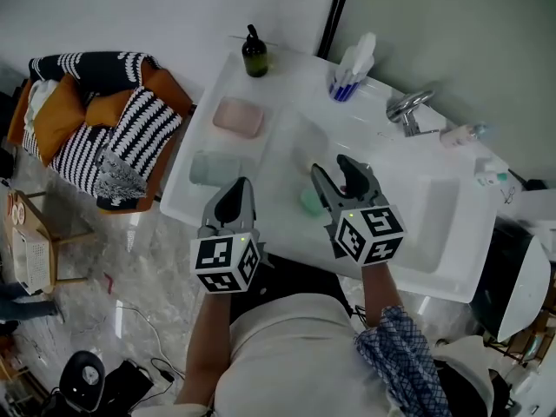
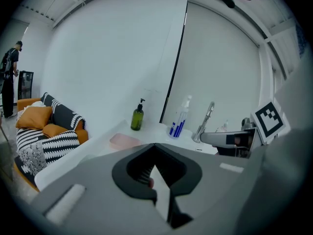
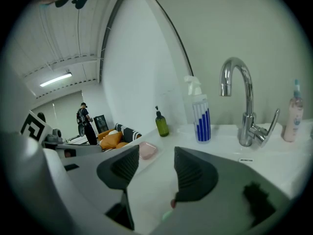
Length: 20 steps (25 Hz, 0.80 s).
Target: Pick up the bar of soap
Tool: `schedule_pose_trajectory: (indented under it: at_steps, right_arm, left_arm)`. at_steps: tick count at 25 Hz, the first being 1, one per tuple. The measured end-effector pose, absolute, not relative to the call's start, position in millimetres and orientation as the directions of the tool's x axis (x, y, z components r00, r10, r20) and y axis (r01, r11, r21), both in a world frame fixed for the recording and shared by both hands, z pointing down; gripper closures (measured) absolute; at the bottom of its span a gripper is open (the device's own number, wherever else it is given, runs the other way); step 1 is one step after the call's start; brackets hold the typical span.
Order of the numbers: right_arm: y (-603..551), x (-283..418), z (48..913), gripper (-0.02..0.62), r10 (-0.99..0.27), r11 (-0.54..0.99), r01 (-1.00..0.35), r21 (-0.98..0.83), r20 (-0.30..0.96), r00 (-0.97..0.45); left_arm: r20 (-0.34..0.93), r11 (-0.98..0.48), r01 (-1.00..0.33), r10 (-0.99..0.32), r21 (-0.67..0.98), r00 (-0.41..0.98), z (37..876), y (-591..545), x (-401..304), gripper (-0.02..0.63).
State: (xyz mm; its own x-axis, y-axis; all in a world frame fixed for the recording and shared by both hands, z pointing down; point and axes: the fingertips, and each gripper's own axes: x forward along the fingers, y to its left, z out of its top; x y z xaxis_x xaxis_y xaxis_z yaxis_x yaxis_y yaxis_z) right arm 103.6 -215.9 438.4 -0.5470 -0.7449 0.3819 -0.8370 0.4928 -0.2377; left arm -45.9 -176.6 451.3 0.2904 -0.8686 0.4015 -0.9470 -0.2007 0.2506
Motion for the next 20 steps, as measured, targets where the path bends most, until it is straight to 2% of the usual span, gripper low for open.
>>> schedule_pose_trajectory:
  at_steps: [2, 5, 10, 20]
  right_arm:
    - [-213, 103, 433, 0.383, -0.764, 0.480, -0.847, -0.230, 0.364, -0.532]
    - [-210, 104, 425, 0.481, -0.783, 0.470, -0.858, -0.205, 0.352, -0.513]
    - [-205, 102, 417, 0.545, -0.793, 0.475, -0.859, -0.190, 0.332, -0.512]
    - [-188, 85, 415, 0.578, -0.766, 0.543, -0.829, -0.132, 0.326, -0.554]
  left_arm:
    - [0.400, -0.200, -0.947, -0.869, 0.253, 0.291, 451, -177, -45, 0.598]
    - [0.394, -0.207, -0.945, -0.870, 0.254, 0.297, 448, -176, -42, 0.598]
    - [0.392, -0.221, -0.943, -0.867, 0.250, 0.307, 448, -175, -36, 0.598]
    - [0.378, -0.236, -0.937, -0.868, 0.257, 0.322, 443, -172, -29, 0.598]
